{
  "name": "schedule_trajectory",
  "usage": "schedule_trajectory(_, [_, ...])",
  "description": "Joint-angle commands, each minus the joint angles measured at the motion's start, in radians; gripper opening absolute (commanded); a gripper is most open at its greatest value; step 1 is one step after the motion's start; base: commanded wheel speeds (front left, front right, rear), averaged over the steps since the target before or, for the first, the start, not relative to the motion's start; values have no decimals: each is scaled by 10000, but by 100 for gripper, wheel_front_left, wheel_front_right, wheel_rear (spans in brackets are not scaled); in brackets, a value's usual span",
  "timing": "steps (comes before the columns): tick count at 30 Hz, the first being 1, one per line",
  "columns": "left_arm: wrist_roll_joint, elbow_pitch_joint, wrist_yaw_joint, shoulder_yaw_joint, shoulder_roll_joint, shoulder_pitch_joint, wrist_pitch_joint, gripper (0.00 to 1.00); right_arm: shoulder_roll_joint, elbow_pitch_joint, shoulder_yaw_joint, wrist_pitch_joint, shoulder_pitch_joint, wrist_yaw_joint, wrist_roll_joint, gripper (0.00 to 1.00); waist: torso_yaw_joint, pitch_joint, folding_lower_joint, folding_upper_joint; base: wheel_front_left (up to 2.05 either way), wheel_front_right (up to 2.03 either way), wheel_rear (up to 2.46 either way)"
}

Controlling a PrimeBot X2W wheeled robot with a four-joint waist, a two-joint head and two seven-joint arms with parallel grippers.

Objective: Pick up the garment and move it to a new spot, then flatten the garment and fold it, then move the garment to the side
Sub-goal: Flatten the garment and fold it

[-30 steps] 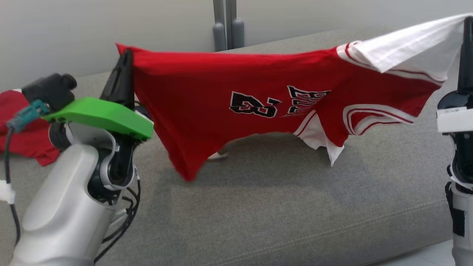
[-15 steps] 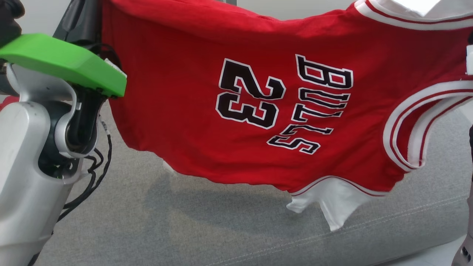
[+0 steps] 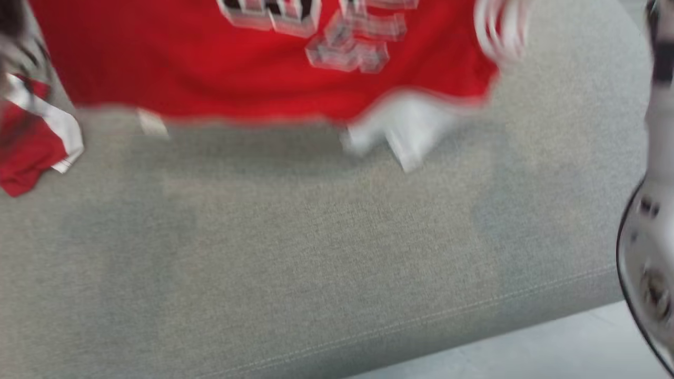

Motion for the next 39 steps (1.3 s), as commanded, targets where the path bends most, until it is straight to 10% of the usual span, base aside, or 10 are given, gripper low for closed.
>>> schedule_trajectory(1, [375,328,-48,57,-173,-784,-498,0,30,436,-248,-612,-848,-3,-375,0,-457,1291,-2,0,0,0,0])
schedule_trajectory(8, [1031,2315,-1077,437,-741,-3085,-3339,0,563,2421,-512,-2423,-2900,-3,-888,0,-885,2772,-2,0,0,0,0])
schedule_trajectory(16, [873,4237,-1804,486,-644,-2608,-4063,0,628,2949,595,-2607,-2079,-5,-283,0,-1084,3963,-2,0,0,0,0])
schedule_trajectory(31, [550,4593,-3264,593,-1032,-1425,-4450,0,158,1206,2096,-2621,90,-3,850,0,-481,3636,-2,0,0,0,0])
schedule_trajectory(39, [71,2926,-3297,1451,-971,1412,-4453,0,-651,-351,2609,-2615,2810,-3,2072,0,-168,2375,-2,0,0,0,0])
